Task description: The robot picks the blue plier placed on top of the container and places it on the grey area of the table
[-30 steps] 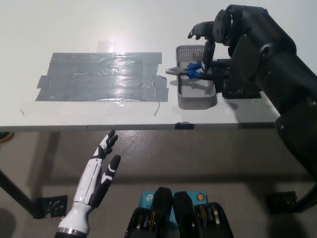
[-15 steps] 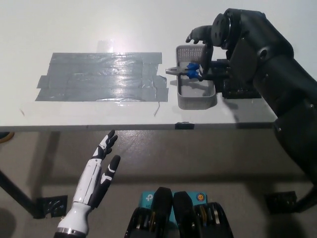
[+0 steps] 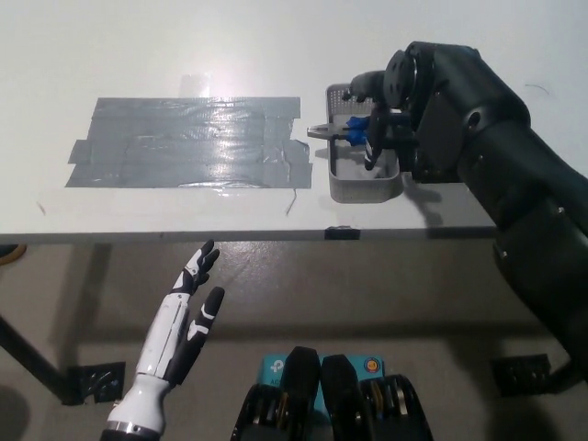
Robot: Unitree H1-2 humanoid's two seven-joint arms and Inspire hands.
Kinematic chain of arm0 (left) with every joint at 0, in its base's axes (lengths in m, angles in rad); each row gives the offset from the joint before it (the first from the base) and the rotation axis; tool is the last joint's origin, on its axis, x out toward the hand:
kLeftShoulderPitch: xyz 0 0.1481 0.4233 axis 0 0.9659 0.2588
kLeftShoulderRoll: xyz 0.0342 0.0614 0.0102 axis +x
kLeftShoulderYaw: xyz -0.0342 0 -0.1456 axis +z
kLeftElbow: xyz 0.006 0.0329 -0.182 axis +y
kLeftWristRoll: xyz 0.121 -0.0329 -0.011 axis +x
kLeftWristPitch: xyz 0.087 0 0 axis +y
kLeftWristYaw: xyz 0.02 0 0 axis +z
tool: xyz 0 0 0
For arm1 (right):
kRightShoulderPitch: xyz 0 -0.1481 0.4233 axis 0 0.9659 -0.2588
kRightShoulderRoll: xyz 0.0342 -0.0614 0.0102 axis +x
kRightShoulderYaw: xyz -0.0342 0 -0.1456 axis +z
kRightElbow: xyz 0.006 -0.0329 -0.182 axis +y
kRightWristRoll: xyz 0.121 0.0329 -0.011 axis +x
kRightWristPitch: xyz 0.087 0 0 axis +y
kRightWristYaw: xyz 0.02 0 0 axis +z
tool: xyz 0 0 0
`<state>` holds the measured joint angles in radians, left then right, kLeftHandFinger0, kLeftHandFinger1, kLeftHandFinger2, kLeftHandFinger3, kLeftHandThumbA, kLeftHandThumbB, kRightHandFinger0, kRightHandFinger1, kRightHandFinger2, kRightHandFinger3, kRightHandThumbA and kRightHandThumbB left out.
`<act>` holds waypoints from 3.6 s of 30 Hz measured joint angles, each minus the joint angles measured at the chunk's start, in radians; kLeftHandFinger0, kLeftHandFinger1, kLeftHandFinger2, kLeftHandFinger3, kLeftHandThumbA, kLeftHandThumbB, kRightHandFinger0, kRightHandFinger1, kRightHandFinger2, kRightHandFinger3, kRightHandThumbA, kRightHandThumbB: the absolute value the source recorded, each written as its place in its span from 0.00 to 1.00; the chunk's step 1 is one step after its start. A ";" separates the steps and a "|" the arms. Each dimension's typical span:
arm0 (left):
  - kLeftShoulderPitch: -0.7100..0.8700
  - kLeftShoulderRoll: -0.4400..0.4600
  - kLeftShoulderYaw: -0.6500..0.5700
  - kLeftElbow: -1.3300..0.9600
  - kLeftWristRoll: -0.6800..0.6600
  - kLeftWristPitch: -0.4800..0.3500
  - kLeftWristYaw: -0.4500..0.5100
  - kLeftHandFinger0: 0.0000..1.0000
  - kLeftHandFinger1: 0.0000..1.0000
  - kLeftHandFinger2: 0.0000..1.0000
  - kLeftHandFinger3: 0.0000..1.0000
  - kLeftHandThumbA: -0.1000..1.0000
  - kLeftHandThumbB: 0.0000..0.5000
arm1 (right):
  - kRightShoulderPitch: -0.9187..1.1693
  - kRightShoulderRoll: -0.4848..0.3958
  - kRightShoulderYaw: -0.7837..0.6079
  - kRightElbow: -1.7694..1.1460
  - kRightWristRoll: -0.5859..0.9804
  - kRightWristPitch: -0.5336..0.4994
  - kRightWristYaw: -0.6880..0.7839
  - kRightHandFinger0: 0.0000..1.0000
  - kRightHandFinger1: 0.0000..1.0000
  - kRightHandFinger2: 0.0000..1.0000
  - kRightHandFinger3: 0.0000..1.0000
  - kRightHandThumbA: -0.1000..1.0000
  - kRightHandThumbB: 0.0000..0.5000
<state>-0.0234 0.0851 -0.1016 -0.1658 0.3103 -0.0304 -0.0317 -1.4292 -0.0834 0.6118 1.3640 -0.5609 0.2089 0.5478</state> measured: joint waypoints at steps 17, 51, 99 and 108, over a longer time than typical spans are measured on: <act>-0.005 0.001 -0.003 -0.001 -0.001 -0.001 0.000 1.00 1.00 1.00 1.00 1.00 0.00 | 0.015 0.001 0.000 0.016 -0.001 0.006 -0.035 1.00 1.00 1.00 1.00 0.98 0.84; -0.025 0.006 -0.006 0.001 0.002 -0.043 0.000 1.00 1.00 0.93 1.00 1.00 0.00 | 0.117 0.023 0.151 0.028 -0.115 -0.097 -0.386 0.16 0.24 0.42 0.75 0.00 0.51; -0.025 0.011 -0.057 0.023 0.038 -0.073 0.000 1.00 0.98 0.82 1.00 1.00 0.00 | 0.052 0.121 0.181 -0.007 -0.275 -0.267 -0.914 0.00 0.00 0.01 0.35 0.00 0.69; -0.022 0.009 -0.077 0.022 0.056 -0.077 0.000 1.00 0.94 0.83 1.00 1.00 0.00 | 0.060 0.238 0.086 0.029 -0.243 -0.272 -0.898 0.00 0.00 0.11 0.45 0.00 0.62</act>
<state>-0.0458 0.0941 -0.1785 -0.1441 0.3667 -0.1071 -0.0315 -1.3692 0.1548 0.6974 1.3935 -0.8044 -0.0629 -0.3499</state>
